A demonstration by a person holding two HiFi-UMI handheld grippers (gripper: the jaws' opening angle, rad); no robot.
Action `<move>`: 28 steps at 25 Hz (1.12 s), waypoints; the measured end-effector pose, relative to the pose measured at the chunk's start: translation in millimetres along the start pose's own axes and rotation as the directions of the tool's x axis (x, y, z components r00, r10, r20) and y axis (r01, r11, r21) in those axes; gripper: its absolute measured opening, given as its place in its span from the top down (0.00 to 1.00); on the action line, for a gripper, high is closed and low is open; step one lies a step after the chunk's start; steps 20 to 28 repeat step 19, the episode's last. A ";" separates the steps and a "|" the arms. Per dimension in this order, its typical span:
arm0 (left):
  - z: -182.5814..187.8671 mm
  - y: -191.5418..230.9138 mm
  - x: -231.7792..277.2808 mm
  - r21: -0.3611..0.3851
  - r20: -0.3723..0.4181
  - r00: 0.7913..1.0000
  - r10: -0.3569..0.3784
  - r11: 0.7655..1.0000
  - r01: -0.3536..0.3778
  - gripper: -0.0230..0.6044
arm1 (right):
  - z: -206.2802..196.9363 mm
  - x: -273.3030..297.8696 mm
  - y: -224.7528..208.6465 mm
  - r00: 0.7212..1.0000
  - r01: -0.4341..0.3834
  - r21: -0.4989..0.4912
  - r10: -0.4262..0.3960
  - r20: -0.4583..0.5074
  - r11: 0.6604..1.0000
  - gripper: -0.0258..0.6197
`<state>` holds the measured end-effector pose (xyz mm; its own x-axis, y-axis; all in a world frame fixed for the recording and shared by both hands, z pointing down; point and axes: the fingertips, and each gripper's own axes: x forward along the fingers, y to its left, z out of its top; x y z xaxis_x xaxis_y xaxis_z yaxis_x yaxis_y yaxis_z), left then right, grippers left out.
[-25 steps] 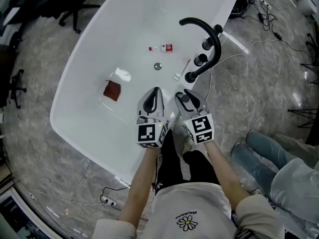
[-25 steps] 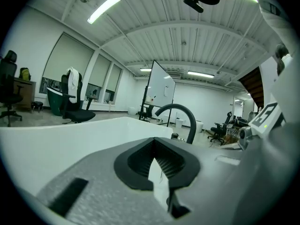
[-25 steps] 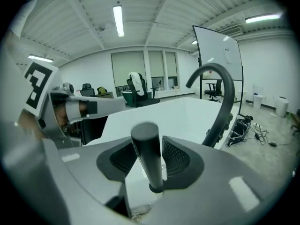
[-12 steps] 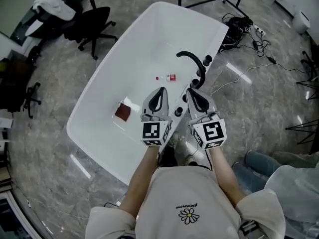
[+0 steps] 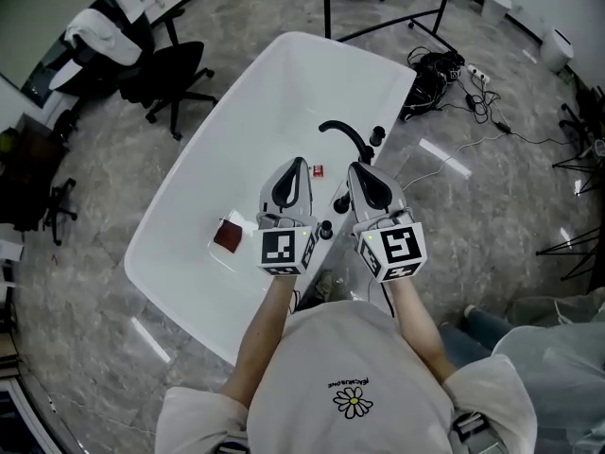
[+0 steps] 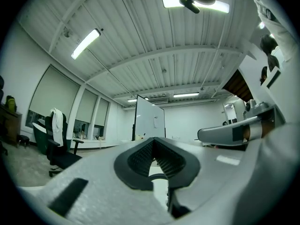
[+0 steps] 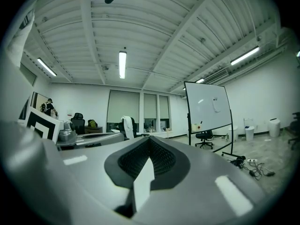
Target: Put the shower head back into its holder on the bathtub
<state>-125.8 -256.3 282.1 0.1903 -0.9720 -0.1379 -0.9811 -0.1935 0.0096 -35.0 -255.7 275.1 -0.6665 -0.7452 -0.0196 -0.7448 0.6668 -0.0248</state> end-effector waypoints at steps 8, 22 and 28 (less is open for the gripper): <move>0.2 -22.7 10.0 0.045 -0.029 0.999 -0.018 0.999 0.020 0.96 | 0.4 -4.9 -6.6 1.000 -0.015 0.001 0.015 -0.009 1.000 0.95; 4.7 -28.1 5.2 -0.045 0.014 1.000 -0.025 0.999 0.026 0.96 | -3.3 -13.7 -14.4 1.000 -0.026 -0.003 0.026 -0.002 1.000 0.95; 4.7 -28.1 5.2 -0.045 0.014 1.000 -0.025 0.999 0.026 0.96 | -3.3 -13.7 -14.4 1.000 -0.026 -0.003 0.026 -0.002 1.000 0.95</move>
